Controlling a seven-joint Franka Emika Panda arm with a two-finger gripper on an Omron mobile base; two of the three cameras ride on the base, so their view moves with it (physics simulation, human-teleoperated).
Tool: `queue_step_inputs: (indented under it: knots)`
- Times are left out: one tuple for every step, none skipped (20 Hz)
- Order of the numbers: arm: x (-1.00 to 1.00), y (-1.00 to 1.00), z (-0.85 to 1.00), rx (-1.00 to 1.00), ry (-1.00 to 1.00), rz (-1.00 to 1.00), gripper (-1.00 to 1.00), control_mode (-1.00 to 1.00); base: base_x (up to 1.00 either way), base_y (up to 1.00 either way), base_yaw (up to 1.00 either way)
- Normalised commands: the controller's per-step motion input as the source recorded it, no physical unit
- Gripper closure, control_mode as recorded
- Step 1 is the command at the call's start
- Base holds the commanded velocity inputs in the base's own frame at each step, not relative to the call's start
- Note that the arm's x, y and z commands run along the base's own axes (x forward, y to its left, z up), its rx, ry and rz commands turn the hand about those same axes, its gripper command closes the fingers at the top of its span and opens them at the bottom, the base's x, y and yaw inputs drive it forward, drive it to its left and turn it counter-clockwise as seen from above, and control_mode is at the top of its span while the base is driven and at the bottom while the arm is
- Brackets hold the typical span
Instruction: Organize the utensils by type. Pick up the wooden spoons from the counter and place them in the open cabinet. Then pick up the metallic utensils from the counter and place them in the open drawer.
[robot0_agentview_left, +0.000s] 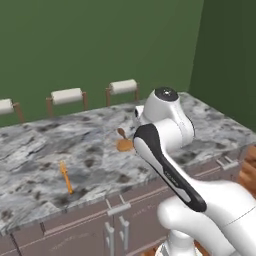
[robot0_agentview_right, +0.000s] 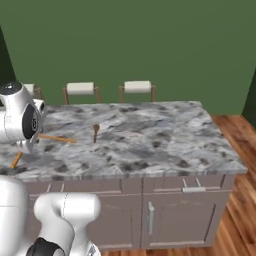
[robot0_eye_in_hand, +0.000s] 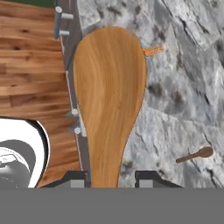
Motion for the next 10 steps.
queue_step_inputs:
  knots:
    - [0.00, 0.00, 0.00, 0.00, 0.00, 0.00, 1.00, 1.00, -0.09, -0.46, -0.34]
    - [0.00, 0.00, 0.00, 0.00, 0.00, 0.00, 1.00, 1.00, 0.00, -0.53, -0.37]
    - [0.00, 0.00, 0.00, 0.00, 0.00, 0.00, 1.00, 1.00, 0.00, -0.58, -0.41]
    - [0.00, 0.00, 0.00, 0.00, 0.00, 0.00, 1.00, 1.00, 0.06, -0.55, -0.50]
    - [0.00, 0.00, 0.00, 0.00, 0.00, 0.00, 1.00, 1.00, 0.11, -0.53, -0.55]
    - [0.00, 0.00, 0.00, 0.00, 0.00, 0.00, 1.00, 1.00, 0.14, -0.50, -0.59]
    - [0.00, 0.00, 0.00, 0.00, 0.00, 0.00, 1.00, 1.00, 0.14, -0.50, -0.61]
    - [0.00, 0.00, 0.00, 0.00, 0.00, 0.00, 1.00, 1.00, 0.13, -0.50, -0.62]
    - [0.00, 0.00, 0.00, 0.00, 0.00, 0.00, 1.00, 1.00, 0.13, -0.49, -0.63]
    - [0.00, 0.00, 0.00, 0.00, 0.00, 0.00, 1.00, 1.00, 0.12, -0.50, -0.64]
